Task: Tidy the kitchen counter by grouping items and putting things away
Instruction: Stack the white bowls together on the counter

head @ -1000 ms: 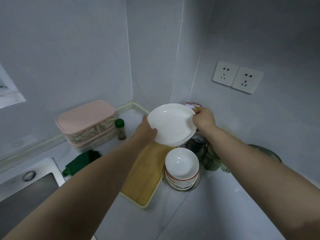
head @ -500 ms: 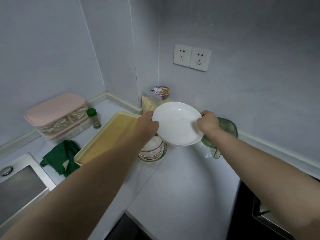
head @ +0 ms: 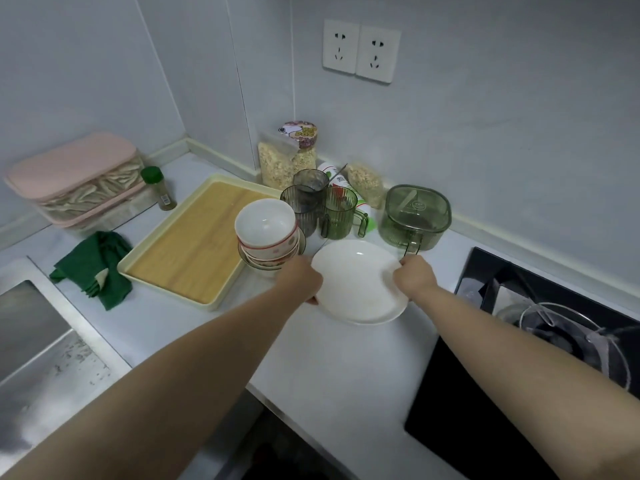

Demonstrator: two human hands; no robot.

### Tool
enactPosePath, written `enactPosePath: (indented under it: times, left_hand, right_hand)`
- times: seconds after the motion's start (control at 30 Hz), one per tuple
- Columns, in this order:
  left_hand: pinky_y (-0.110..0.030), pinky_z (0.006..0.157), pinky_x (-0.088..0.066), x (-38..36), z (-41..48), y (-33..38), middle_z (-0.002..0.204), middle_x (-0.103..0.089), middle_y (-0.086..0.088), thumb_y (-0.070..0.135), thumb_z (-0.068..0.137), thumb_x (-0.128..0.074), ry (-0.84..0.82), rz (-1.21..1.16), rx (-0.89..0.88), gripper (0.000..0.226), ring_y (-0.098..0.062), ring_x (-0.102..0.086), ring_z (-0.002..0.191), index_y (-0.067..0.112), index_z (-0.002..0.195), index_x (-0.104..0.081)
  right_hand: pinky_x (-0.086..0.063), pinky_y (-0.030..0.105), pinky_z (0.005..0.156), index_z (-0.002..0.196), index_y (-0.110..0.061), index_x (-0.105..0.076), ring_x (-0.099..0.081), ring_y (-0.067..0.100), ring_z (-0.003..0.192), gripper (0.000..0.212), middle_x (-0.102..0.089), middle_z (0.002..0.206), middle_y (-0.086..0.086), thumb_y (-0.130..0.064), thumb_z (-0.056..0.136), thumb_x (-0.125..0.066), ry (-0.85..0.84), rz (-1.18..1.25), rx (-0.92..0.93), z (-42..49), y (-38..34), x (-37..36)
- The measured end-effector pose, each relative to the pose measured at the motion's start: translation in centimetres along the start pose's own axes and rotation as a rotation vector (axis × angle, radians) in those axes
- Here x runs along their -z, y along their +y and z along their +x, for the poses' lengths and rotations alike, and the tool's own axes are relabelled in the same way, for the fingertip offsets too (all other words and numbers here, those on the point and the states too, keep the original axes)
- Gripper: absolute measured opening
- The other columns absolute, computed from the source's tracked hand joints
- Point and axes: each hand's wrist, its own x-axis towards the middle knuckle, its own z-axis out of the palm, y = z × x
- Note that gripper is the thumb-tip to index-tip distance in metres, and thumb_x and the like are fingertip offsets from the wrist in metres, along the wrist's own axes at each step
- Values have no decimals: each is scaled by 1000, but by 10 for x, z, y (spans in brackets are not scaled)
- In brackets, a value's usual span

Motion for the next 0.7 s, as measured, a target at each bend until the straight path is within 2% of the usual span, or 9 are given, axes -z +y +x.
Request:
enactPosePath:
  times: [0.1,0.2,0.33,0.5,0.7]
  left_hand:
    - [-35,49,-58,-7,3,-18,92,-64,-12,-4,84,-37,18,-21,89,39,-29,-66,65,4,114,-62]
    - [-40,58,-60,-8,5,-33,97,-67,-13,-4,83,-41,49,-15,110,42,-32,-68,74,8,117,-64]
    - [-33,53,-59,-6,7,-48,97,-67,-11,-5,81,-46,82,-9,129,45,-27,-69,70,11,119,-65]
    - [-25,46,-53,-3,8,-53,93,-68,-11,-5,81,-51,106,-4,147,33,-25,-68,71,9,106,-69]
    - [-36,71,-60,-7,12,-66,77,-71,-12,-1,79,-57,134,12,196,17,-24,-70,69,0,85,-73]
  right_hand:
    - [-52,39,78,101,-3,-58,-59,35,97,25,-61,107,16,-3,82,-42,-43,-25,5,-2,3,-13]
    - [-45,33,75,98,-7,-55,-57,33,99,21,-60,106,13,-5,82,-43,-67,-71,23,-7,3,-23]
    - [-41,30,71,92,-11,-49,-57,33,99,13,-61,106,13,-5,82,-43,-87,-116,64,-10,6,-36]
    - [-40,30,71,93,-10,-49,-55,31,94,13,-60,106,12,-4,83,-43,-97,-141,83,-11,4,-41]
    - [-47,34,70,95,-8,-54,-55,29,88,17,-61,104,12,-4,82,-44,-126,-139,64,-12,10,-47]
